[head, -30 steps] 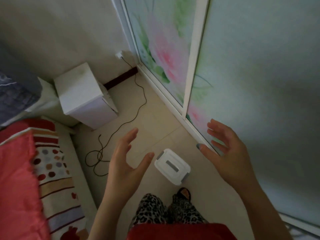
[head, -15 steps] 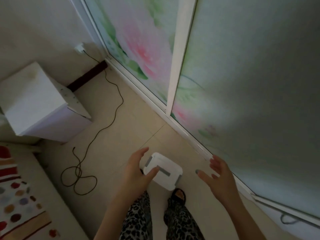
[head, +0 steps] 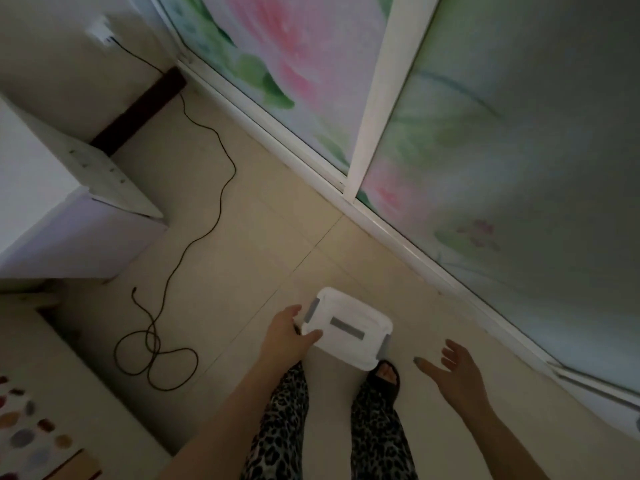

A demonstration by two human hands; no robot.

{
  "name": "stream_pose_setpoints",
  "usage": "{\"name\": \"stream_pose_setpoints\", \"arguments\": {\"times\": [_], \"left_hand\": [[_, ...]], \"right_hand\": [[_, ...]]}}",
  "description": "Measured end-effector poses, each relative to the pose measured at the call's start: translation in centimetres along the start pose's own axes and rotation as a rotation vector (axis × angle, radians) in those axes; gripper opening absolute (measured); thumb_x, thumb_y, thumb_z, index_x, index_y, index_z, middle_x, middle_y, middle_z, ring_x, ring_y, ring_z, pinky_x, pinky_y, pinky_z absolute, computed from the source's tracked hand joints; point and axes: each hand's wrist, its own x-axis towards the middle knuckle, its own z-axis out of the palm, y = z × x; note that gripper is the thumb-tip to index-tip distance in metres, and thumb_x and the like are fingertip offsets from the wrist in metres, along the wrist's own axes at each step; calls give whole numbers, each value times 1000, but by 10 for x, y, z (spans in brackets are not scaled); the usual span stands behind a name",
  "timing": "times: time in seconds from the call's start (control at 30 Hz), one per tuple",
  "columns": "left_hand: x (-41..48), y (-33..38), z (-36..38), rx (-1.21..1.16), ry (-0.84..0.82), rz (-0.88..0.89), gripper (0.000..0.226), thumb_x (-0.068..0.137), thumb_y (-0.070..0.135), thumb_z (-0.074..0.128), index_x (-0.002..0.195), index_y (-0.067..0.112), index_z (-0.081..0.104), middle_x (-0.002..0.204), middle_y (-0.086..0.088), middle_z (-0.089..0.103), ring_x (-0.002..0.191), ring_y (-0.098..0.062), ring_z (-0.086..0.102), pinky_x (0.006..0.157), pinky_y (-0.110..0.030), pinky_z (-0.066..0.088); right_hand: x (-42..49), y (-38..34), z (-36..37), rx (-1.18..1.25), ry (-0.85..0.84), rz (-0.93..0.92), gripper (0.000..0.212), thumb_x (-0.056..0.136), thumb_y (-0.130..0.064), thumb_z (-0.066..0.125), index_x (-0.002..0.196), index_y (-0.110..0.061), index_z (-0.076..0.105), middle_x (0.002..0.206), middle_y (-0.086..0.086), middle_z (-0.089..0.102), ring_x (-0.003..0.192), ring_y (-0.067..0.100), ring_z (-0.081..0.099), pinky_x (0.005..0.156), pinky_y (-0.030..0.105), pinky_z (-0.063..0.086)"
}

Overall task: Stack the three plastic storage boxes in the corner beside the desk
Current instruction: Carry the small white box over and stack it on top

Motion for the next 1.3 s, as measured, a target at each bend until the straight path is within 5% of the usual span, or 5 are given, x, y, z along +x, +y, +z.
{"name": "stream_pose_setpoints", "arguments": {"times": [0.3,0.87,1.1,1.17,1.3], "left_hand": [[90,-87,40,44,-58,-173,63,85,30,76,138,6,51,138,-13,56,111,-15,51,90,-24,40],[250,-188,131,194,-99,-204,87,84,30,78,153,5,31,156,-16,38,134,-34,49,108,-46,45],[304,-198,156,312,-73,-174,99,83,40,77,156,4,22,161,-14,31,144,-33,37,111,-42,36],[314,-199,162,304,-95,-167,95,83,41,77,154,2,26,157,-14,37,140,-32,42,105,-39,39],[328,-203,173,301,-144,-175,84,80,44,79,144,4,39,143,-12,51,126,-31,53,86,-32,42]], "right_hand": [[98,70,59,317,-30,408,90,77,-11,81,150,-4,28,147,19,45,135,32,43,107,44,39],[273,179,152,171,-35,418,102,71,-31,86,152,-8,28,156,13,33,135,31,43,106,38,39],[309,196,176,147,-75,468,97,73,-28,85,151,-12,30,144,13,48,99,28,63,31,14,40],[318,202,181,130,-93,463,91,74,-30,84,149,-11,36,120,12,57,69,15,58,27,15,37],[329,208,192,121,-132,475,82,71,-32,85,140,-10,46,114,8,59,72,13,57,32,17,43]]}}
